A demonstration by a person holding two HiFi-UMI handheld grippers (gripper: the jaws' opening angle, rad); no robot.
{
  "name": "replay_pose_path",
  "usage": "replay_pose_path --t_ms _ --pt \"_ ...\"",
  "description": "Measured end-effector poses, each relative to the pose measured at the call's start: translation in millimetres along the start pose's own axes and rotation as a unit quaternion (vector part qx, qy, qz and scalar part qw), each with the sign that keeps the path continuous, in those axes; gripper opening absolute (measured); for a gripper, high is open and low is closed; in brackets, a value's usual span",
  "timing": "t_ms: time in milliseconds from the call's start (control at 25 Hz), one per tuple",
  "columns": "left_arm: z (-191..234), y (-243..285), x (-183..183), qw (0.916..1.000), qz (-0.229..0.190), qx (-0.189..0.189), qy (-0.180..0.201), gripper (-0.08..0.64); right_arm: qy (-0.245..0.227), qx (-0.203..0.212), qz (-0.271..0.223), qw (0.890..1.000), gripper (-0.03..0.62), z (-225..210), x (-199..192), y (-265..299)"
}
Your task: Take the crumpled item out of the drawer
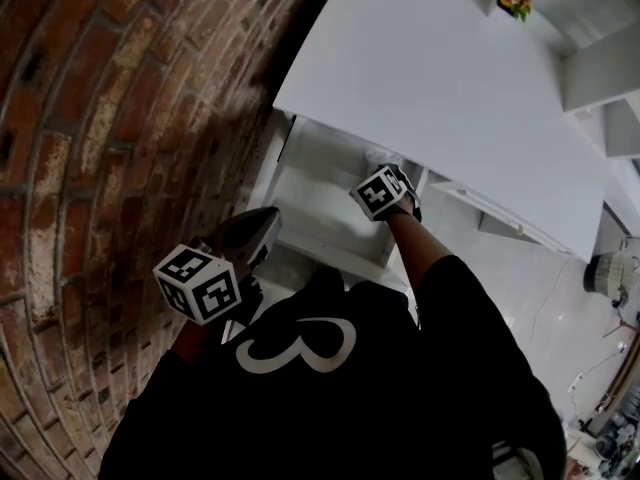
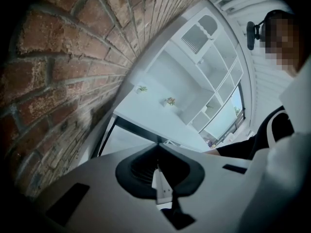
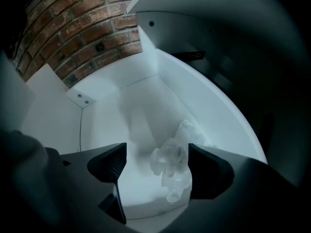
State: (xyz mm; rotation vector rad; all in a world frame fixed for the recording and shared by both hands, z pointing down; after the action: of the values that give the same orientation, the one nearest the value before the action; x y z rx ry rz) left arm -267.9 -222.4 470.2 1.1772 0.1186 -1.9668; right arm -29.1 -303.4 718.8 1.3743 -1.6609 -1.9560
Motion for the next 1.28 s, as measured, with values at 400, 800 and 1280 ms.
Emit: replay_pose_path --t_ms 400,800,1280 --pt "3 7 -3 0.9999 0.01 -0.002 0.002 0.003 -0.038 -0.053 0.035 0.997 0.224 -17 -6 9" --pt "11 0 -4 0.9999 0.005 0.013 -0.004 0.003 -0.071 -0.081 0.058 0.992 0.132 -20 -5 10" --pt "9 1 -2 0.9997 -0.004 0.022 -0.001 0.003 -0.06 -0.062 0.031 0.996 0.107 -10 12 -20"
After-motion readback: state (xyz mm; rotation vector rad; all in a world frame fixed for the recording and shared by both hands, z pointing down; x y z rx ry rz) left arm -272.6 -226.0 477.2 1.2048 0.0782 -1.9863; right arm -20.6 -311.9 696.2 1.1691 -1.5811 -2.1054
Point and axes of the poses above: the fingertips, and each gripper's own axes: y forward along the fingers, z to its left, x out of its top, the point moved 8 cm from there along -y, backward along the fingers, and after that the axes turned 12 degrees about -z, right-handed, at the moved point
